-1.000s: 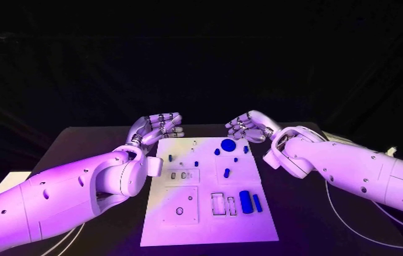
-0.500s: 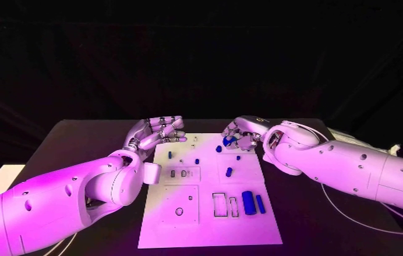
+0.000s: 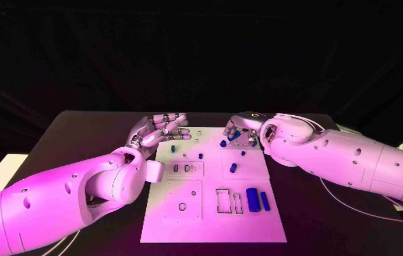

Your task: Assemble the parts on the task board

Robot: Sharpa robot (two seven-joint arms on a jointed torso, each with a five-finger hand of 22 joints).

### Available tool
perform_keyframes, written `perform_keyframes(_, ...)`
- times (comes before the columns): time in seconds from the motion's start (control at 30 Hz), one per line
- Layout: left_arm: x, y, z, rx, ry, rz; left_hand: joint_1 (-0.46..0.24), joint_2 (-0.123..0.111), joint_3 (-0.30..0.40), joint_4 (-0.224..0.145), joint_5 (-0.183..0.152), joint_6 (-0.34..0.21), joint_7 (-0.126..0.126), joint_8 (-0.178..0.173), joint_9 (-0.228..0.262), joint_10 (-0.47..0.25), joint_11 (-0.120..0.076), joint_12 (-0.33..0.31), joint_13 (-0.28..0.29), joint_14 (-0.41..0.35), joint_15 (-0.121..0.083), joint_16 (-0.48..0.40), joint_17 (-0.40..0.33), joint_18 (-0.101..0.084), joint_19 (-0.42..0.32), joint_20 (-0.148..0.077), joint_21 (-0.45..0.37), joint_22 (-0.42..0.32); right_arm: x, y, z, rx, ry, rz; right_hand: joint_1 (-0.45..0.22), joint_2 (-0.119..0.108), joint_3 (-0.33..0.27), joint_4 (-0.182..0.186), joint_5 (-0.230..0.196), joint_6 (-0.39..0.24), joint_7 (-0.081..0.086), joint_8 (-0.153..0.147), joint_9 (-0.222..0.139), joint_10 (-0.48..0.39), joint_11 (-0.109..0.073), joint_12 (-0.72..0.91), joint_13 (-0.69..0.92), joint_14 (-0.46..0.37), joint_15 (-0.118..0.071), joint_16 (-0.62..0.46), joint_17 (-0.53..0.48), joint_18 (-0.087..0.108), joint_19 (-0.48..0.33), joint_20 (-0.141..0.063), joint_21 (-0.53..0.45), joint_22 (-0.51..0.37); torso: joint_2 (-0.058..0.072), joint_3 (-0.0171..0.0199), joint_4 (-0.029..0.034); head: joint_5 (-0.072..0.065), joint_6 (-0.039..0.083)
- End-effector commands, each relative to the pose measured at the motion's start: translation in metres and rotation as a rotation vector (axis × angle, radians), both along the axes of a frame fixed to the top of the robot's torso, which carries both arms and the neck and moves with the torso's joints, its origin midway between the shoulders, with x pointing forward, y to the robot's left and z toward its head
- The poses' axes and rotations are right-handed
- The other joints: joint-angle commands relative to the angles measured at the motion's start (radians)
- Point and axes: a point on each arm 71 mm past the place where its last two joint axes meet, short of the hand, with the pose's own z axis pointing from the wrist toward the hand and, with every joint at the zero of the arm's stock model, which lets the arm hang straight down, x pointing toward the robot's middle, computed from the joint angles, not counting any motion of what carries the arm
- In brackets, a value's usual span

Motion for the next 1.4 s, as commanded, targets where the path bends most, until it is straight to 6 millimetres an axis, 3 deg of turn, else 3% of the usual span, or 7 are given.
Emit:
perform_keyframes(0.03,-0.0011,-0.0052,0.0019,-0.027,0.007,-0.029,-0.006,0.004,-0.002,-0.004,-0.006,0.008,0.002,-0.007,0.0,0.0,0.003,-0.004,0.0,0.006,0.002,-0.005,0.002,0.01,0.007,-0.002,-0.006,-0.001,-0.0001,0.0018,-0.0032,-0.07,0.02,0.004,0.001,0.018,0.015,0.0,0.005,0.013,-0.002,0.002,0.001,0.012,0.0,0.007,-0.001,0.04,-0.005,0.029,0.027,0.008,-0.009,0.0,0.029,0.03,0.006,0.001,0.0058,0.001,-0.003)
perform_keyframes(0.3,-0.002,-0.007,0.0024,-0.029,0.009,-0.034,-0.005,0.006,-0.002,-0.007,-0.006,0.009,0.003,-0.007,0.0,0.0,0.004,-0.005,0.0,0.006,0.002,-0.007,0.002,0.01,0.008,-0.002,-0.007,-0.002,0.0017,0.004,-0.0046,-0.088,0.031,0.007,-0.005,0.029,0.051,0.008,0.005,0.038,-0.006,0.002,0.001,0.031,-0.004,0.004,-0.002,0.04,-0.008,0.124,0.123,-0.003,0.003,-0.001,0.121,0.132,0.013,-0.0007,0.0082,0.001,-0.003)
perform_keyframes(0.5,-0.0028,-0.0077,0.0028,-0.03,0.011,-0.037,-0.003,0.007,-0.002,-0.009,-0.006,0.01,0.004,-0.007,0.0,-0.001,0.004,-0.006,0.0,0.006,0.002,-0.008,0.003,0.01,0.009,-0.002,-0.008,-0.003,0.0032,0.006,-0.0053,-0.091,0.034,0.012,-0.013,0.026,0.081,0.016,0.007,0.045,-0.005,-0.002,0.0,0.036,-0.005,-0.005,-0.002,0.03,-0.007,0.155,0.145,-0.004,-0.009,0.0,0.154,0.16,0.017,-0.0009,0.0115,-0.002,-0.004)
perform_keyframes(0.8,-0.0026,-0.0068,0.0025,-0.028,0.016,-0.037,-0.003,0.008,-0.002,-0.011,-0.006,0.01,0.005,-0.008,0.0,-0.001,0.005,-0.008,0.0,0.007,0.003,-0.009,0.004,0.01,0.01,-0.002,-0.01,-0.004,0.005,0.0077,-0.0052,-0.09,0.03,0.008,-0.022,0.018,0.101,0.024,0.006,0.042,-0.003,-0.004,-0.001,0.035,-0.003,-0.012,-0.002,0.023,-0.005,0.171,0.155,-0.005,-0.02,0.001,0.173,0.175,0.022,-0.0024,0.0163,-0.006,-0.005)
perform_keyframes(1.4,-0.0005,-0.0051,0.0007,-0.024,0.026,-0.04,-0.002,0.009,-0.002,-0.013,-0.006,0.01,0.006,-0.008,0.0,-0.002,0.006,-0.009,0.0,0.007,0.003,-0.01,0.005,0.01,0.011,-0.001,-0.011,-0.004,0.0062,0.01,-0.0001,-0.065,-0.012,0.003,-0.022,0.013,0.119,0.029,0.006,0.043,-0.001,-0.003,0.0,0.036,-0.002,-0.014,-0.002,0.02,-0.005,0.19,0.173,-0.006,-0.023,0.003,0.191,0.193,0.028,-0.0031,0.0178,-0.008,-0.002)
